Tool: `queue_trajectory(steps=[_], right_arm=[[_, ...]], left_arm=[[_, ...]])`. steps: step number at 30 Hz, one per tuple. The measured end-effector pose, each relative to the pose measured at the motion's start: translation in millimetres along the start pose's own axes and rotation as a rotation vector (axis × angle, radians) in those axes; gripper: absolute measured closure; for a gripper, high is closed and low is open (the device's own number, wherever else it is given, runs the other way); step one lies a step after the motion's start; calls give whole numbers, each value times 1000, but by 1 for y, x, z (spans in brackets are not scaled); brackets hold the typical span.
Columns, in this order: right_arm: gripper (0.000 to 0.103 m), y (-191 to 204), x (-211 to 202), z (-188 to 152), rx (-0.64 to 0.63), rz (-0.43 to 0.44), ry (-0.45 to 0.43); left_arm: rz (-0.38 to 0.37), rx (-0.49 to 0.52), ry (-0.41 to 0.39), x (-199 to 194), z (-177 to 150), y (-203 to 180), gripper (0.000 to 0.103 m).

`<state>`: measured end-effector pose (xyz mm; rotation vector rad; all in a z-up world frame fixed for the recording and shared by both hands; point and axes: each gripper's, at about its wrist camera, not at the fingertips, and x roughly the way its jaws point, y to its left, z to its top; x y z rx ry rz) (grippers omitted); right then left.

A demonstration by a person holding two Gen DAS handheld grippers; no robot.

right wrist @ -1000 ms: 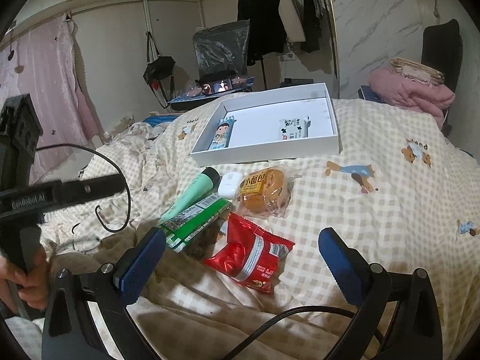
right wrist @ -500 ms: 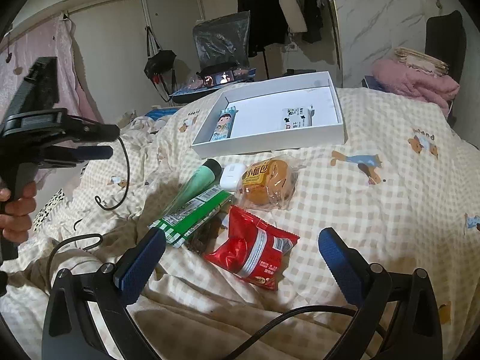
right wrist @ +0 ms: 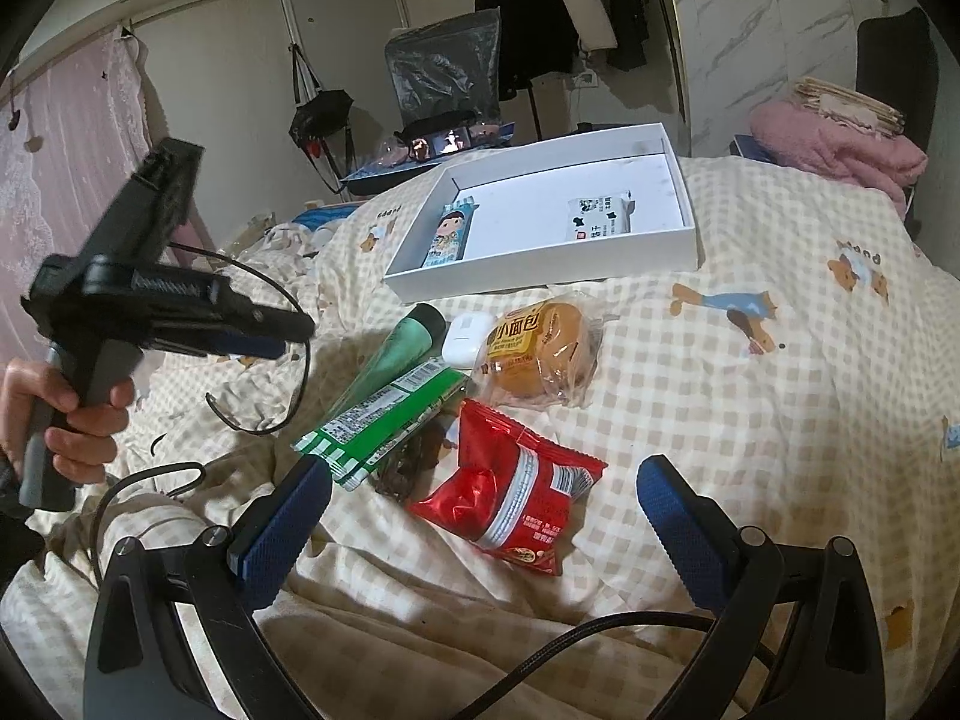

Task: Organize objects
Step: 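Grasp the green tube bottle with the left tool and lift it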

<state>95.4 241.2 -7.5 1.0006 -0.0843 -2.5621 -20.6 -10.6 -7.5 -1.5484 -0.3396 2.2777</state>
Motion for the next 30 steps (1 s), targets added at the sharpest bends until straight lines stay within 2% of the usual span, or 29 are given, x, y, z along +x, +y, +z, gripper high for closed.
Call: queue_trajectory(steps=[6,10,12,15,18,21,23,25,26,30], right_arm=[[1,0,1,0,1,2,6],[1,1,2,0,1,2,9],[1,0,2,0,1,3,11],[1,0,3,0,2,5,14],[1,-1,5,0,3,9,21],[1,-1,6,1,4,10,24],[1,-1,7,1,3,9,25],[1,-1,7,1,3,10,26],[1,-1,7,1,3,9,26],[1,-1,7,1,3,9,27]], left_arm=[[61,87,39,21,4,-9,42],[29,92,63,39,14,-9,43],[31,81,63,47,21,-6,49],[-30,10,75,57,31,6,50],[-44,-32,101,69,37,16,50],[-29,-55,135,82,37,23,41],[-7,-60,162,89,34,24,38],[-9,-36,135,87,31,21,42],[-14,-19,125,85,30,19,51],[5,11,73,70,28,14,51]])
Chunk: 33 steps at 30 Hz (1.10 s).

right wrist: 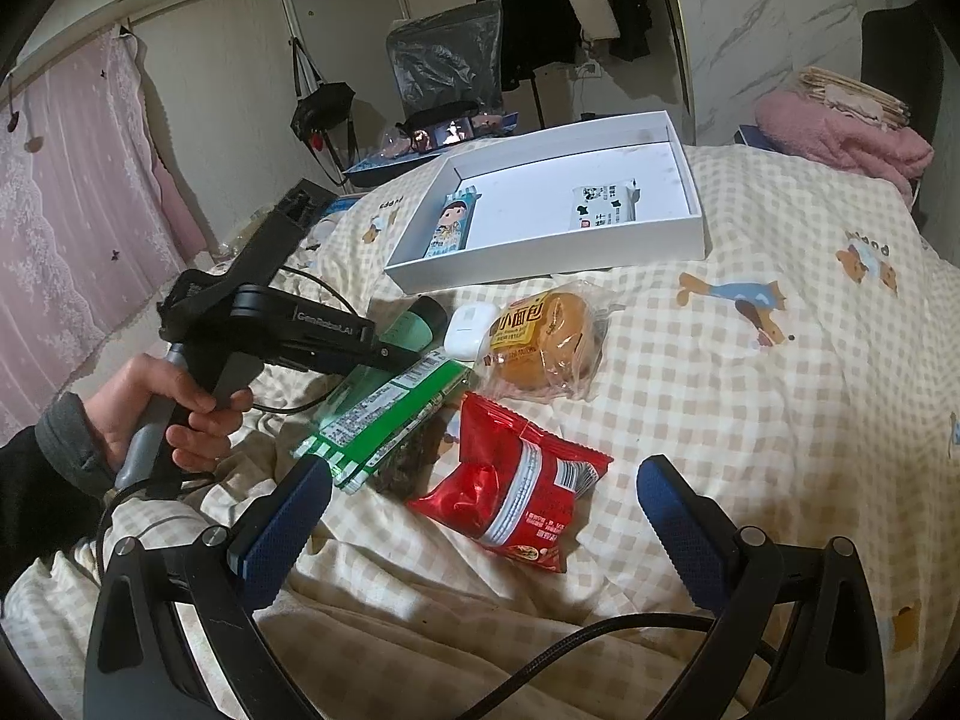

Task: Organize objects
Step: 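Grasp the green tube bottle with the left tool and lift it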

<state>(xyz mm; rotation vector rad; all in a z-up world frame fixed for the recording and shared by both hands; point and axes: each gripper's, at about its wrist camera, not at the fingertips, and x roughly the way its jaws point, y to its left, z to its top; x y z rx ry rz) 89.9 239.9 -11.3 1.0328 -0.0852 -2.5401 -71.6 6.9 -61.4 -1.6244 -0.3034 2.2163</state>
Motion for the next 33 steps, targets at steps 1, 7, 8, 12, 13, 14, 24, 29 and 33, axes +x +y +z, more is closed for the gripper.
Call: queue_trajectory(steps=[1,7,8,12,13,14,24,29,33], right_arm=[[1,0,0,0,0,0,1],[1,0,2,0,0,1,5],[1,-1,2,0,0,1,6],[1,-1,2,0,1,1,7],[1,0,2,0,1,1,8],[1,0,2,0,1,1,8],[1,-1,2,-1,4,3,11],[1,-2,1,0,10,2,5],[1,-1,2,1,2,5,14]], left_arm=[[-1,-2,-16,-5,-1,0,52],[-86,-78,-110,-43,-5,5,54],[-103,-90,-126,-51,-5,5,55],[-165,-124,-189,-81,-7,9,58],[-174,-128,-203,-87,-9,8,58],[-181,-130,-213,-93,-11,9,59],[-285,-153,-278,-106,-48,-18,59],[-317,-55,-295,-107,-66,-47,59],[-211,51,-314,-95,-71,-64,59]])
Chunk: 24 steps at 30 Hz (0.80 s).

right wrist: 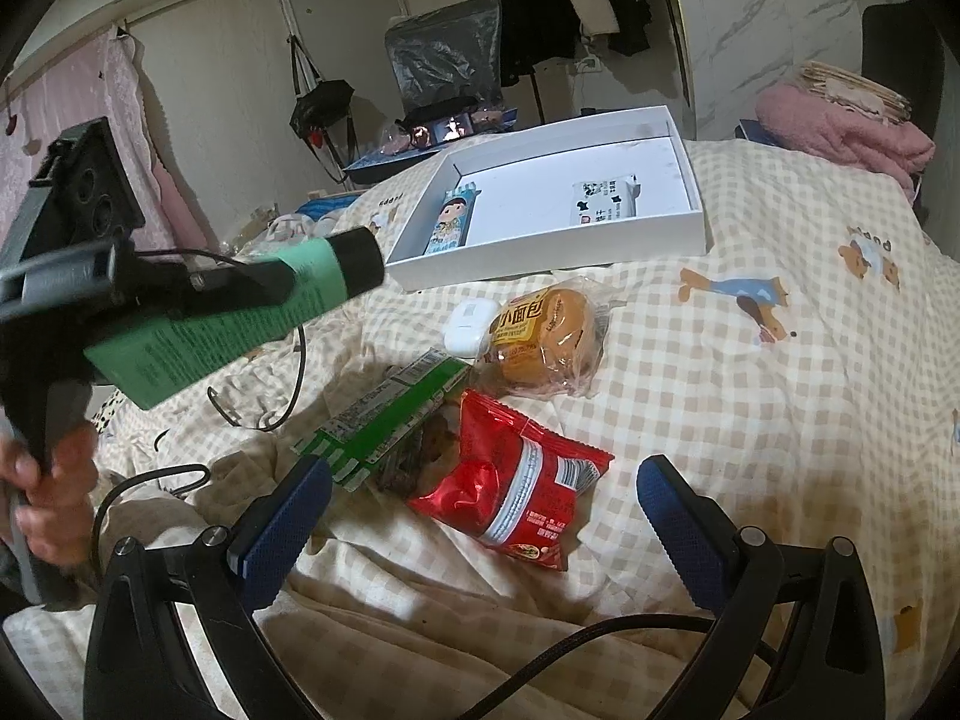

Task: Organize objects
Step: 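Grasp the green tube bottle with the left tool and lift it, then lower the right tool onto the red chip bag and grasp it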

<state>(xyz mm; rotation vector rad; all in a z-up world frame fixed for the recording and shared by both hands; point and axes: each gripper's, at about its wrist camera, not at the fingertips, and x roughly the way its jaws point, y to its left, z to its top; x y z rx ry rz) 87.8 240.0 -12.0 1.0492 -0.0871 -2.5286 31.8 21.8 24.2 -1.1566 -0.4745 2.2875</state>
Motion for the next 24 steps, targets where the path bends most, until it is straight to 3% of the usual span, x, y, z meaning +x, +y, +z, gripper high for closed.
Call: queue_trajectory(steps=[3,8,11,16,19,22,23,24], right_arm=[[1,-1,3,3,1,-5,27],[1,0,15,15,-25,21,98],[1,5,22,19,-65,-19,136],[1,1,17,24,-59,8,102],[1,2,30,33,-77,-20,174],[1,-6,39,39,-24,35,229],[2,-7,40,41,-23,24,238],[11,-7,42,42,-31,22,244]], left_arm=[[24,-16,39,14,-2,6,59],[-16,-62,33,23,-4,24,59],[-21,-69,31,28,-5,27,59],[21,-112,-46,16,-4,34,59],[33,-146,-67,13,-2,42,59],[28,-153,-59,14,-1,45,59],[27,-150,-57,15,-1,44,59],[28,-142,-57,15,-1,43,59]])
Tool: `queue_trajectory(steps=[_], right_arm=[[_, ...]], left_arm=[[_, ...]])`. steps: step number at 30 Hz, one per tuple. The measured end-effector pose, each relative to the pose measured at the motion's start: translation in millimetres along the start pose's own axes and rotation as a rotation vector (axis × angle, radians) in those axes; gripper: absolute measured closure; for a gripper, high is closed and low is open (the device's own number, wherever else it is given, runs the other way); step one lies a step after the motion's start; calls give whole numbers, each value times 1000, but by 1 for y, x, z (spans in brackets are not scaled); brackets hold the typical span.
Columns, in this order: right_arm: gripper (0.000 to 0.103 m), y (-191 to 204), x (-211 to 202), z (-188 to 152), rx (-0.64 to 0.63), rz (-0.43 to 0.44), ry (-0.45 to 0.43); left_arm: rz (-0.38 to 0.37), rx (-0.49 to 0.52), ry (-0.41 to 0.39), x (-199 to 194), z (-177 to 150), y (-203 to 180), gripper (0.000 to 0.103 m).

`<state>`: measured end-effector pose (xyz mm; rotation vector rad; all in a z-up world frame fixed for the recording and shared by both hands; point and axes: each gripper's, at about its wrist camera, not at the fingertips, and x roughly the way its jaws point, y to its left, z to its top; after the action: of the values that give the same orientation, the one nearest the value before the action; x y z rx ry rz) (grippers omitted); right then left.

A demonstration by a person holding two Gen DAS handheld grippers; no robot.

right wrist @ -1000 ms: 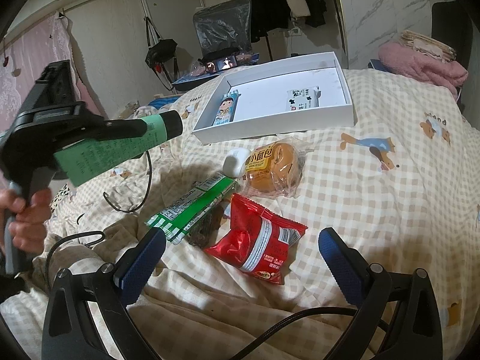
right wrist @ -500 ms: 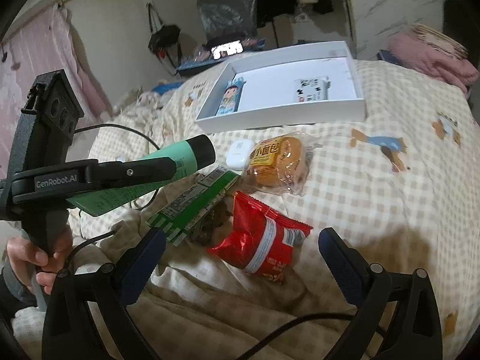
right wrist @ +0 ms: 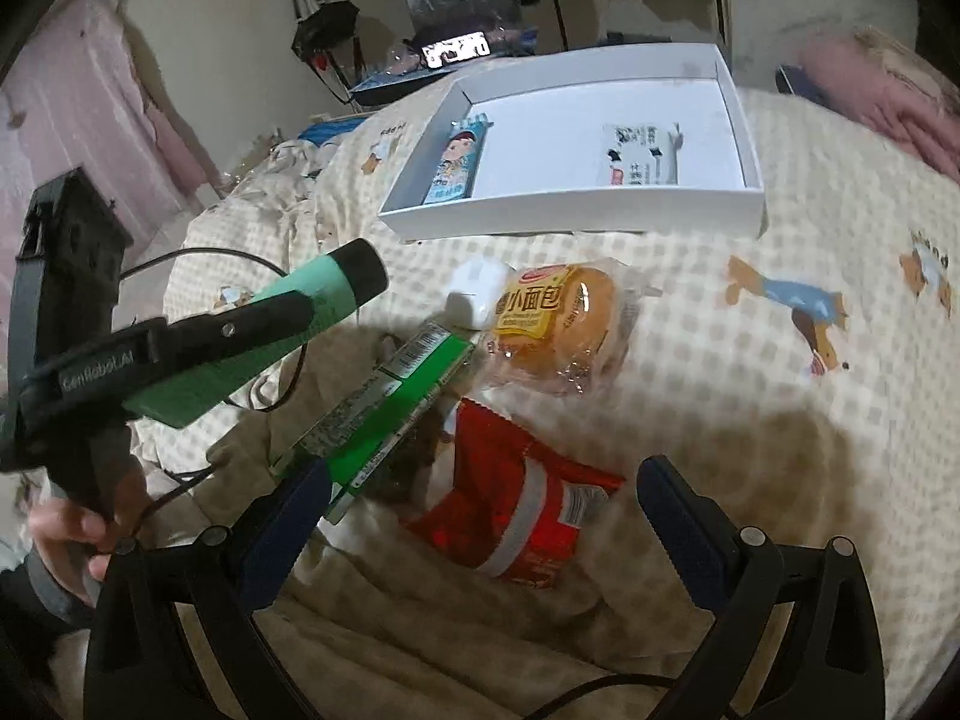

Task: Organize objects
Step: 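Lower the right tool onto the red chip bag and grasp it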

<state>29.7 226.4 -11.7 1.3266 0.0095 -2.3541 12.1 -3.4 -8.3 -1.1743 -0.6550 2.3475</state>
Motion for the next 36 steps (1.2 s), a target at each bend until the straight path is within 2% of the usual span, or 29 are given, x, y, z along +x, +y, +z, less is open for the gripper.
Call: queue_trajectory(steps=[1,3,7,16,22,28,33,36], right_arm=[[19,1,1,2,-15,-5,11],[19,3,5,5,-41,-23,30],[19,-2,4,6,-30,-29,3],[19,-17,7,9,78,77,80],[19,-15,22,6,105,70,158],[19,-3,27,3,36,12,175],[19,-23,31,1,140,-11,208],[19,-34,35,-2,205,6,243]], left_arm=[[2,7,0,0,0,-1,59],[8,27,0,-1,-1,-3,59],[5,35,8,2,-1,-5,59],[4,28,21,5,-3,-3,59],[7,30,53,12,-5,-3,59],[8,30,59,14,-6,-2,59],[7,30,61,14,-6,-3,59],[7,31,65,15,-6,-3,59]])
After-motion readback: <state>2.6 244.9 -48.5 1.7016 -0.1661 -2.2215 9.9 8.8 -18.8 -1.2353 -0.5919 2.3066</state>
